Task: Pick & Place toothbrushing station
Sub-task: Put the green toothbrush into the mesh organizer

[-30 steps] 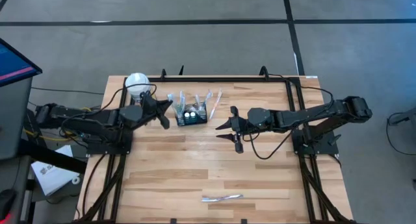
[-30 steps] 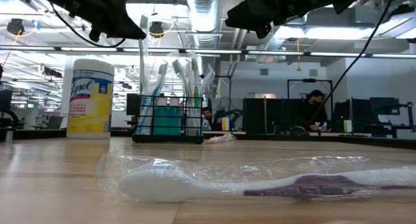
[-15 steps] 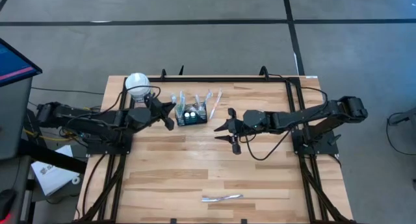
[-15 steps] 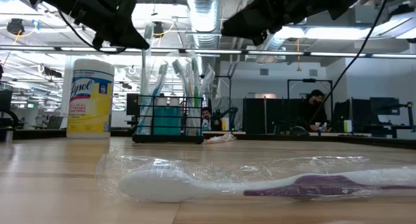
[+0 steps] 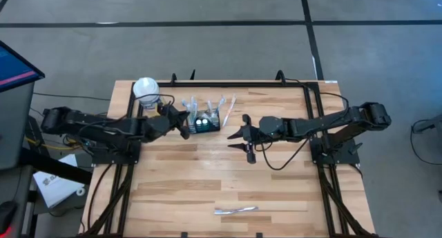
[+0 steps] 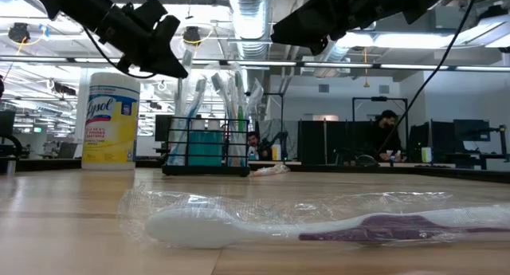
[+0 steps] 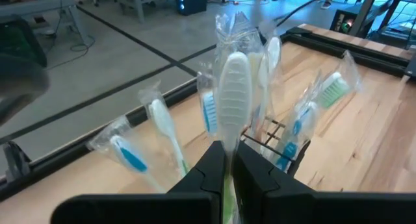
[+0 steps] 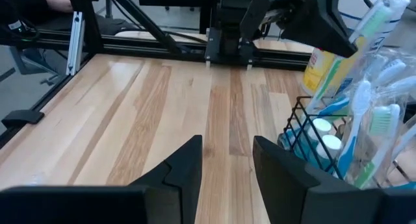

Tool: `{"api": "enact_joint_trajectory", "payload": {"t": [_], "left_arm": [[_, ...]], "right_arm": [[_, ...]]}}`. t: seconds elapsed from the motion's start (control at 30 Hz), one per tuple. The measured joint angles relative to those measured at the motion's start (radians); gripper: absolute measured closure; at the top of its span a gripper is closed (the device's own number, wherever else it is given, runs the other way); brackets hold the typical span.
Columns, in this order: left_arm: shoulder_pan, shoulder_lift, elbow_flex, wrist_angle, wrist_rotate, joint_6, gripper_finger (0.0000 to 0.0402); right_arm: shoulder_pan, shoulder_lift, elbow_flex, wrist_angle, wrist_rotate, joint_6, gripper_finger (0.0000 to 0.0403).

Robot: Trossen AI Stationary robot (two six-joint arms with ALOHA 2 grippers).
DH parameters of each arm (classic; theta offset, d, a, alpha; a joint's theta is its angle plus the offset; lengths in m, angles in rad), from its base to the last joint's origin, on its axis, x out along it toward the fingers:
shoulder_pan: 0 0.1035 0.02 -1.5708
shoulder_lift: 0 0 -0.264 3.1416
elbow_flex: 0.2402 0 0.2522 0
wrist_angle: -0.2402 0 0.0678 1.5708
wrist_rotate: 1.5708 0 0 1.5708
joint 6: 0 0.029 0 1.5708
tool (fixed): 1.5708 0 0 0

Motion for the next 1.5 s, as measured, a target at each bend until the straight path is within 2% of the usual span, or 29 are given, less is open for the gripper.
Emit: {"api": "enact_joint_trajectory", "payload": {"t": [0.7, 1.0, 1.13, 1.4, 1.5], "left_arm": [[0.000, 0.147, 0.000, 0.071, -0.019, -0.078, 0.0395], [-0.002, 0.160, -0.002, 0.075, -0.029, -0.097, 0.0395], [-0.002, 0.156, -0.054, 0.100, -0.064, -0.155, 0.0395], [-0.002, 0.155, -0.209, 0.412, -0.082, -0.162, 0.0390], [-0.002, 0.155, -0.227, 0.456, -0.077, -0.147, 0.0388]], "right_arm": [[0.001, 0.000, 0.000, -0.001, 0.000, 0.000, 0.0276], [0.001, 0.000, 0.000, -0.003, 0.000, 0.000, 0.0276], [0.001, 0.000, 0.000, -0.003, 0.000, 0.000, 0.0276], [0.001, 0.000, 0.000, -0.003, 0.000, 0.000, 0.0276], [0.000, 0.000, 0.000, -0.003, 0.000, 0.000, 0.0276]]}}
